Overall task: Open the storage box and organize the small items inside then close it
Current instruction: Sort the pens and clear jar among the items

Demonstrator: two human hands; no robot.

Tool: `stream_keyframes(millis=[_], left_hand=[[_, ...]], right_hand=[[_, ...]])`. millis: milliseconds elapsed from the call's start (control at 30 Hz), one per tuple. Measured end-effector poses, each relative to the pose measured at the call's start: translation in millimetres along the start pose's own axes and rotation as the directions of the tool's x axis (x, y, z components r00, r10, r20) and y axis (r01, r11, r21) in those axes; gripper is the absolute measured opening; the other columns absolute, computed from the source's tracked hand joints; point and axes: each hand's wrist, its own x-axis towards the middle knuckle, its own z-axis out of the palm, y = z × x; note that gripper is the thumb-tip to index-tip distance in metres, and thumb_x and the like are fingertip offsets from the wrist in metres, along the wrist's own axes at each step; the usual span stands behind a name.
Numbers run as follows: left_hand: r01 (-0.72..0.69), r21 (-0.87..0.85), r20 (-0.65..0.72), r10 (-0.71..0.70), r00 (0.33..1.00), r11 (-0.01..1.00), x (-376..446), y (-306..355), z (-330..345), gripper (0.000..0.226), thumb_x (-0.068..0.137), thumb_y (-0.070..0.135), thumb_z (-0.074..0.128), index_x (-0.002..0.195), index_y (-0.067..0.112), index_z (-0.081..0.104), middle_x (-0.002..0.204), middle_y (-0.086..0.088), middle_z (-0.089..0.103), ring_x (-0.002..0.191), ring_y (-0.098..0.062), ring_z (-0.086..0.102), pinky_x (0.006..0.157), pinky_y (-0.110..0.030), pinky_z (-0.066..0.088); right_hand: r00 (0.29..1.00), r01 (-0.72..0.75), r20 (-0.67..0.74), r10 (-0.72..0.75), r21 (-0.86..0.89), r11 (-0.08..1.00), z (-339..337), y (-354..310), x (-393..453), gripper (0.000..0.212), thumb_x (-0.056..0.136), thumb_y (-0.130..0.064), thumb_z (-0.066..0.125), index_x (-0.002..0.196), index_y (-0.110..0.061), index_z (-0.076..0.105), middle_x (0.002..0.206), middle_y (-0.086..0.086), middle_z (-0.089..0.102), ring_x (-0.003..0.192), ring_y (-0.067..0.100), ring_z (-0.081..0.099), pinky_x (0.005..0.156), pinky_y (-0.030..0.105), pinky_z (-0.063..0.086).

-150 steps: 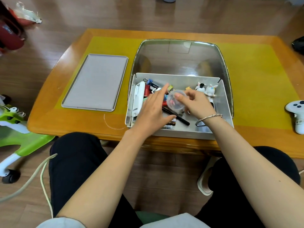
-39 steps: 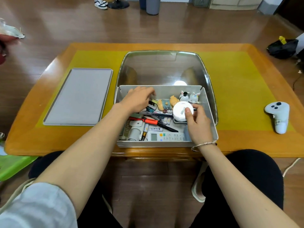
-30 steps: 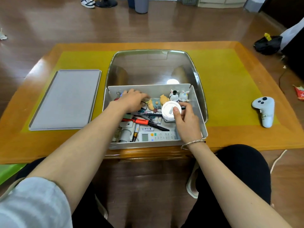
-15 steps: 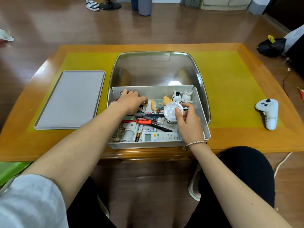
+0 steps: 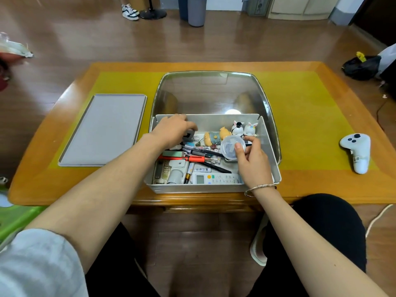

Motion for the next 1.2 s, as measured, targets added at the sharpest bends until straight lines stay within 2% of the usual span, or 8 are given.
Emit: stream_keyframes(millis=[200,300,467,600,700,800,933,1200], left_hand=[[0.015,-0.312,-0.1,-0.049,0.994,0.95,-12,-2,-22,0.028,0.093,0.014,0.058,0.121,0.02,0.06,0.111,0.002,0.056,0.101,-0.018,0.053,0.082,-0.032,0.043],[0.033,-0.541,0.076,0.009,0.997,0.84,-18,6,-29,0.022,0.093,0.016,0.061,0.113,0.026,0.063,0.101,0.012,0.057,0.09,-0.006,0.056,0.074,-0.017,0.04],[0.113,-0.65,0.365,0.178,0.914,0.751,-20,23,-10,0.013,0.084,0.021,0.073,0.091,0.032,0.069,0.088,0.015,0.068,0.077,0.005,0.062,0.07,-0.009,0.044],[0.153,-0.722,0.164,-0.047,0.985,0.675,-5,18,5,0.034,0.076,0.04,0.078,0.102,0.023,0.064,0.101,0.013,0.061,0.088,0.001,0.058,0.072,-0.018,0.043],[0.173,-0.536,0.161,-0.101,0.982,0.826,10,20,13,0.074,0.072,0.053,0.076,0.131,0.018,0.047,0.132,-0.002,0.05,0.121,-0.02,0.047,0.098,-0.034,0.042],[0.206,-0.361,0.309,-0.092,0.947,0.909,22,32,19,0.098,0.071,0.069,0.067,0.146,0.018,0.029,0.148,-0.008,0.038,0.131,-0.027,0.04,0.105,-0.041,0.036],[0.27,-0.251,0.411,-0.15,0.899,0.93,22,37,28,0.101,0.071,0.083,0.05,0.145,0.017,0.03,0.146,-0.01,0.042,0.126,-0.029,0.046,0.101,-0.041,0.039],[0.114,0.072,0.32,-0.132,0.938,0.991,-5,47,28,0.096,0.076,0.086,0.03,0.138,0.014,0.044,0.139,-0.012,0.044,0.13,-0.032,0.038,0.107,-0.043,0.03]], right_hand=[[1.0,-0.009,-0.013,0.009,0.021,1.0,1,3,0,0.038,0.097,-0.041,0.04,0.126,-0.017,0.042,0.074,-0.005,0.055,0.077,0.019,0.056,0.064,0.03,0.038],[1.0,-0.007,-0.023,0.008,0.028,1.0,1,3,0,0.036,0.097,-0.041,0.039,0.125,-0.018,0.042,0.074,-0.004,0.056,0.076,0.019,0.056,0.063,0.031,0.04],[1.0,-0.012,-0.021,0.013,0.047,0.999,1,3,0,0.036,0.097,-0.04,0.041,0.125,-0.017,0.042,0.068,-0.008,0.051,0.071,0.017,0.054,0.06,0.028,0.035],[0.999,-0.003,-0.044,0.006,0.063,0.998,1,2,0,0.036,0.097,-0.04,0.041,0.123,-0.016,0.043,0.066,-0.01,0.05,0.072,0.017,0.053,0.061,0.029,0.036],[0.998,0.002,-0.055,0.002,0.063,0.998,1,1,-2,0.035,0.097,-0.04,0.041,0.123,-0.016,0.043,0.067,-0.011,0.05,0.074,0.017,0.054,0.064,0.032,0.041],[0.998,0.006,-0.059,-0.004,0.05,0.999,1,2,-1,0.036,0.097,-0.04,0.041,0.123,-0.016,0.043,0.067,-0.011,0.05,0.074,0.014,0.053,0.064,0.031,0.04],[0.999,0.009,-0.047,-0.007,0.031,0.999,1,2,0,0.036,0.097,-0.041,0.041,0.124,-0.017,0.042,0.07,-0.012,0.051,0.074,0.012,0.052,0.063,0.029,0.038],[0.999,0.007,-0.044,-0.006,0.022,1.0,3,4,1,0.037,0.096,-0.043,0.041,0.124,-0.018,0.042,0.069,-0.011,0.05,0.075,0.013,0.054,0.065,0.031,0.042]])
